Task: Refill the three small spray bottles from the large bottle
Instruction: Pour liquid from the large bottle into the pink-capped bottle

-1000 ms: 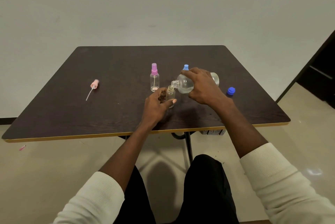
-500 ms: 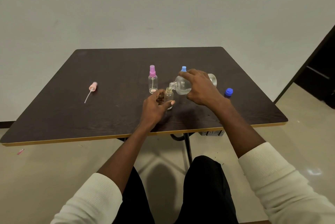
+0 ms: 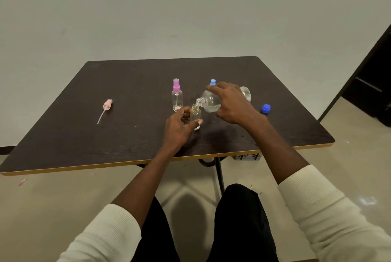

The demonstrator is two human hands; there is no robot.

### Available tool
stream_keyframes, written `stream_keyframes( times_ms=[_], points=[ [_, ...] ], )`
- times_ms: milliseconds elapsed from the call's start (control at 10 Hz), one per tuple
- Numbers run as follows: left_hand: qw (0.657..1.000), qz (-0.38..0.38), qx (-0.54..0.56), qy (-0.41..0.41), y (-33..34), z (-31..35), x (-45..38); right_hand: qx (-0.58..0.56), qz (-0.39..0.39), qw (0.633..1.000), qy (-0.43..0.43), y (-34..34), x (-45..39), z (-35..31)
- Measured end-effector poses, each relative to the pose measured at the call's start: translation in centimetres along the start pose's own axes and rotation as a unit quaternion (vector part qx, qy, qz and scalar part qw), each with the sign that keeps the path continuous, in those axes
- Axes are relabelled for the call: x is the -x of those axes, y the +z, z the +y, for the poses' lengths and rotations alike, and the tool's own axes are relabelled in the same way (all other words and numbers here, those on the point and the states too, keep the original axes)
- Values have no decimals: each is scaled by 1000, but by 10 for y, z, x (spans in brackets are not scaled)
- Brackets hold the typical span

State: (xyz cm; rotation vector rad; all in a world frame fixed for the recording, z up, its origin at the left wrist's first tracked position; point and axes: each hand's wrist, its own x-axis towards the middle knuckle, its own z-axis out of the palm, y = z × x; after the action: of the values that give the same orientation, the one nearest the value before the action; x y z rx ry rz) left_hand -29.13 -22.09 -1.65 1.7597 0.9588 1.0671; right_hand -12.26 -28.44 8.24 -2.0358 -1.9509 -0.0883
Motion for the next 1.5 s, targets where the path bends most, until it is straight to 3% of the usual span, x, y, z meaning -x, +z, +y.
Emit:
stream_keyframes(
  times_ms=[1500],
  points=[
    [1000,8,13,5,-1,2,0,8,-2,1000,-3,0,-2,-3]
  ],
)
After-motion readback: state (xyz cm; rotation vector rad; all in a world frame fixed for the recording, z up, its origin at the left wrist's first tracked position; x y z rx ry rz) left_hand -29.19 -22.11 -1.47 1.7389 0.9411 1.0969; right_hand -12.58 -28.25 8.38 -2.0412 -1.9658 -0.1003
